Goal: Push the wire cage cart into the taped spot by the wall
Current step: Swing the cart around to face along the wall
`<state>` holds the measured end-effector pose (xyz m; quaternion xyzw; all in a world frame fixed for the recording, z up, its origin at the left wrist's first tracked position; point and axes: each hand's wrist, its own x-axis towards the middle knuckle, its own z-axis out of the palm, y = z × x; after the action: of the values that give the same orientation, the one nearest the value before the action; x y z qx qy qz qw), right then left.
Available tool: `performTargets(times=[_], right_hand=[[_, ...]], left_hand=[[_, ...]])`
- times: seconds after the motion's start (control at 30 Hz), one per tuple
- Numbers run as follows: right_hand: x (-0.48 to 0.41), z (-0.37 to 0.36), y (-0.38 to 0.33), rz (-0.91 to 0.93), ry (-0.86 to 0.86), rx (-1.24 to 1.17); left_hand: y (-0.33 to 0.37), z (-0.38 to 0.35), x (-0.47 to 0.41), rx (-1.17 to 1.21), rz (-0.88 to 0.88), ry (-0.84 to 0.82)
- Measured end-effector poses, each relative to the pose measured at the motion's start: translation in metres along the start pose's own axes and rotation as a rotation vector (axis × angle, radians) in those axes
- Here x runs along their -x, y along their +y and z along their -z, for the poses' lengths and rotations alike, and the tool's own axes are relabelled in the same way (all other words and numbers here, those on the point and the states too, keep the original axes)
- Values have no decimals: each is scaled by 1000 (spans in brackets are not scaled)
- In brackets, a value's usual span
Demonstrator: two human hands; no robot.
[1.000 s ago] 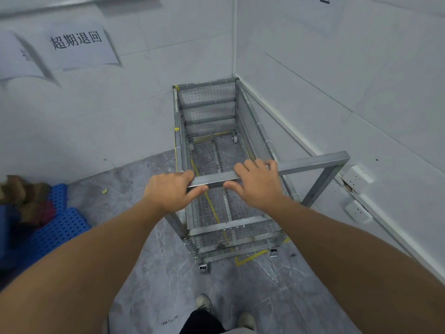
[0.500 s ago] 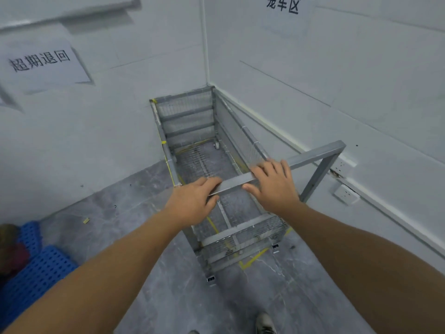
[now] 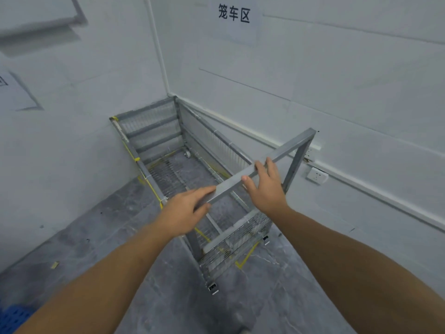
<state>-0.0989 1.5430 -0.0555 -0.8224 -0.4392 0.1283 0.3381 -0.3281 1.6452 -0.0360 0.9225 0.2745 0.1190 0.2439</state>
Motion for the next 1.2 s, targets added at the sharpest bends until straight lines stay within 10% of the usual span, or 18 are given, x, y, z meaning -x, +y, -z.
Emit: performTargets(times=[0.27, 1.2], right_hand=[[-17, -6, -21, -267, 16, -200], [-46, -22, 1, -280, 127, -224]], left_hand=[[1, -5, 3, 154, 46, 106], [23, -22, -22, 95, -23, 263]])
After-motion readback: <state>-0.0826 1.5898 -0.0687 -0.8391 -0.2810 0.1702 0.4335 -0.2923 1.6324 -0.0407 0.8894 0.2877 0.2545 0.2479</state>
